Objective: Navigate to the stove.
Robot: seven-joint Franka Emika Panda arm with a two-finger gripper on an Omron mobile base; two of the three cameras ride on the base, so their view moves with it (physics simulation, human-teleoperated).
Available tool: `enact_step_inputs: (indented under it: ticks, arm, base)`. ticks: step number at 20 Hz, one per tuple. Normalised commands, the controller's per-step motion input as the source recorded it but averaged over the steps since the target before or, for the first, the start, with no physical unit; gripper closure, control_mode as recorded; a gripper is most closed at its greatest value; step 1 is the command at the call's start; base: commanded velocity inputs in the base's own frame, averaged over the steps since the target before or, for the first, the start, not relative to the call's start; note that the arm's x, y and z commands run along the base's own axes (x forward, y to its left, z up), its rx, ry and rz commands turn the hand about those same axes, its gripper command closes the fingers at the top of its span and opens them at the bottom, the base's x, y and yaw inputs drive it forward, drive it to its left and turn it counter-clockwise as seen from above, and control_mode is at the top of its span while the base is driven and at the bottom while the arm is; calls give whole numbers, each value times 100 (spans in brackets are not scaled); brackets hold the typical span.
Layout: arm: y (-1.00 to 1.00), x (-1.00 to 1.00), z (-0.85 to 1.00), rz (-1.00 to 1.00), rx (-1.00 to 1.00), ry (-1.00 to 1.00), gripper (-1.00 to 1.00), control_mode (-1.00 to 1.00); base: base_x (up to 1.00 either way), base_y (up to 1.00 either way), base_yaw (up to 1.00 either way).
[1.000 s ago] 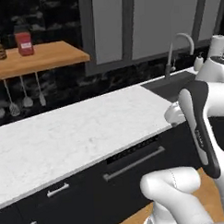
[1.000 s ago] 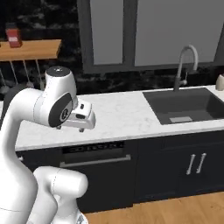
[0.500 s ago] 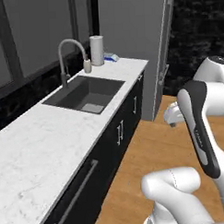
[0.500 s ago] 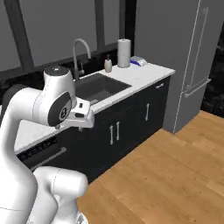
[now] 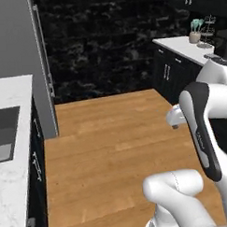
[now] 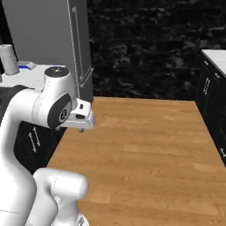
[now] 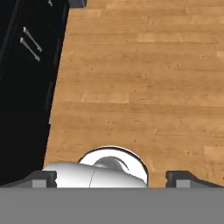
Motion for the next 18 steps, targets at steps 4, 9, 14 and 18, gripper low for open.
enact_step_inputs:
  ticks: [4,9,14,18]
  arm:
    - [0,0,0,0,0,0,-100,100]
    - [0,0,0,0,0,0,-100,100]
    - [0,0,0,0,0,0,-100,100]
    - [0,0,0,0,0,0,-100,100]
  base:
    - [0,0,-100]
    - [0,-1,-100]
    - [25,1,-86]
    - [73,38,-73]
